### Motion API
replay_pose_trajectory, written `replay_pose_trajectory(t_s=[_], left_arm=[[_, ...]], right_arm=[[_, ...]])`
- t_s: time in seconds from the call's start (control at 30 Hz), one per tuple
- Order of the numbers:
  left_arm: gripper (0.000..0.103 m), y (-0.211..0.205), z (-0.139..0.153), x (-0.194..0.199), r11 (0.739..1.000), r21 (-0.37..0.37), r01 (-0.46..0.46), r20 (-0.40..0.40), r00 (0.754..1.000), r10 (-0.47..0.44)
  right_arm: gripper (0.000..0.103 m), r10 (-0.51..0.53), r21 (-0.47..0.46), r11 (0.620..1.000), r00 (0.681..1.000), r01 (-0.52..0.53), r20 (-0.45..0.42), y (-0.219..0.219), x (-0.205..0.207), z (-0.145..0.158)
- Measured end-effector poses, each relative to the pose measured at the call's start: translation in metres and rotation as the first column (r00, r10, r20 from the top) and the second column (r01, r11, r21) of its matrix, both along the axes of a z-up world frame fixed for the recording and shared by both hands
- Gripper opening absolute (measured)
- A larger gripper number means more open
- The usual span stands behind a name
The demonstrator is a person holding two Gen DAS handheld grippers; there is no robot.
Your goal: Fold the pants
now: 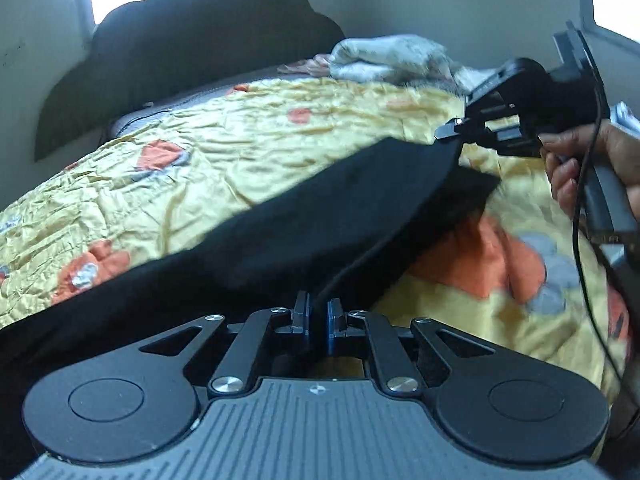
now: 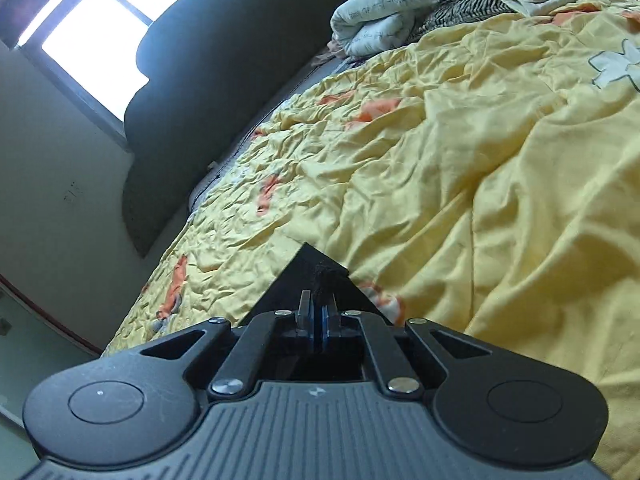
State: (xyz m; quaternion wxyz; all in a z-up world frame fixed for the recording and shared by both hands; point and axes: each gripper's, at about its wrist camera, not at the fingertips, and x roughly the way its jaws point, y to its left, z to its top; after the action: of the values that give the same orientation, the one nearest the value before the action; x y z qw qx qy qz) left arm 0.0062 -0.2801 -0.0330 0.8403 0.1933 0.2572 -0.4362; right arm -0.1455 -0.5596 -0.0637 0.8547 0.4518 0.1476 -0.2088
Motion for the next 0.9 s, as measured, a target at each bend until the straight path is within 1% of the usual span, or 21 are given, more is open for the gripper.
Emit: replay_pose_trajectory(t_s=[0.1, 0.17, 0.2, 0.23, 0.3, 0.37, 0.4, 0.47, 0.57, 0.63, 0.7, 0.77, 0.8, 0.83, 0.87, 0.9], left_arm=[[0.01, 0.006, 0.011, 0.012, 0.998, -0.04, -0.045, -0.032, 0.999, 0.043], [0.01, 0.01, 0.014, 0.009, 0.999, -0.04, -0.033, -0.049, 0.998, 0.031], [0.01, 0.009, 0.012, 0.007, 0.999, -0.03, -0.019, -0.061, 0.998, 0.017], [0.01, 0.009, 0.009, 0.004, 1.0, -0.019, 0.0, -0.076, 0.997, -0.002], [0.01, 0.007, -0.001, -0.002, 0.999, 0.011, 0.031, -0.089, 0.996, -0.03], [0.01, 0.006, -0.006, -0.006, 0.999, 0.032, 0.042, -0.067, 0.997, -0.04], [0.01, 0.007, -0.006, -0.006, 0.998, 0.034, 0.046, -0.063, 0.997, -0.044], [0.01, 0.008, -0.003, -0.004, 0.999, 0.027, 0.047, -0.076, 0.996, -0.045], [0.01, 0.011, 0.002, -0.001, 0.999, 0.014, 0.048, -0.086, 0.995, -0.046], [0.011, 0.008, -0.001, -0.001, 0.997, 0.037, 0.065, -0.079, 0.995, -0.062], [0.019, 0.004, -0.008, 0.001, 0.996, 0.059, 0.063, -0.091, 0.994, -0.057], [0.027, 0.006, -0.009, 0.002, 0.997, 0.055, 0.062, -0.113, 0.992, -0.055], [0.03, 0.008, -0.007, 0.002, 0.996, 0.052, 0.066, -0.123, 0.991, -0.06], [0.04, 0.01, -0.004, 0.002, 0.996, 0.052, 0.07, -0.13, 0.99, -0.063], [0.049, 0.013, 0.0, 0.002, 0.996, 0.043, 0.078, -0.135, 0.988, -0.072], [0.052, 0.017, 0.005, 0.001, 0.996, 0.024, 0.088, -0.142, 0.986, -0.084]], right_arm=[[0.004, 0.03, -0.07, 0.997, 0.996, -0.024, 0.085, 0.008, 0.001, 0.033], [0.004, 0.038, -0.108, 0.994, 0.995, -0.029, 0.088, 0.013, -0.003, 0.041], [0.004, 0.03, -0.113, 0.993, 0.998, -0.023, 0.061, 0.014, -0.006, 0.04], [0.004, 0.018, -0.11, 0.994, 1.0, -0.016, 0.021, 0.014, -0.012, 0.032], [0.004, -0.007, -0.08, 0.997, 0.998, 0.002, -0.056, 0.01, -0.019, 0.01], [0.004, -0.024, -0.014, 1.0, 0.997, 0.023, -0.076, 0.006, -0.024, -0.012], [0.004, -0.029, 0.0, 1.0, 0.997, 0.029, -0.078, 0.006, -0.027, -0.017], [0.004, -0.031, -0.02, 0.999, 0.995, 0.029, -0.098, 0.009, -0.027, -0.019], [0.004, -0.027, -0.08, 0.997, 0.992, 0.018, -0.125, 0.017, -0.025, -0.012], [0.004, -0.027, -0.091, 0.996, 0.989, 0.014, -0.145, 0.018, -0.025, -0.012], [0.005, -0.037, -0.067, 0.997, 0.987, 0.027, -0.155, 0.016, -0.025, -0.018], [0.006, -0.033, -0.055, 0.998, 0.985, 0.024, -0.167, 0.015, -0.025, -0.02], [0.008, -0.043, -0.071, 0.997, 0.983, 0.031, -0.178, 0.017, -0.026, -0.017], [0.01, -0.074, -0.103, 0.993, 0.978, 0.054, -0.194, 0.02, -0.027, -0.012], [0.016, -0.123, -0.152, 0.984, 0.971, 0.092, -0.206, 0.024, -0.029, -0.005], [0.021, -0.185, -0.209, 0.967, 0.962, 0.143, -0.2, 0.029, -0.033, 0.003]])
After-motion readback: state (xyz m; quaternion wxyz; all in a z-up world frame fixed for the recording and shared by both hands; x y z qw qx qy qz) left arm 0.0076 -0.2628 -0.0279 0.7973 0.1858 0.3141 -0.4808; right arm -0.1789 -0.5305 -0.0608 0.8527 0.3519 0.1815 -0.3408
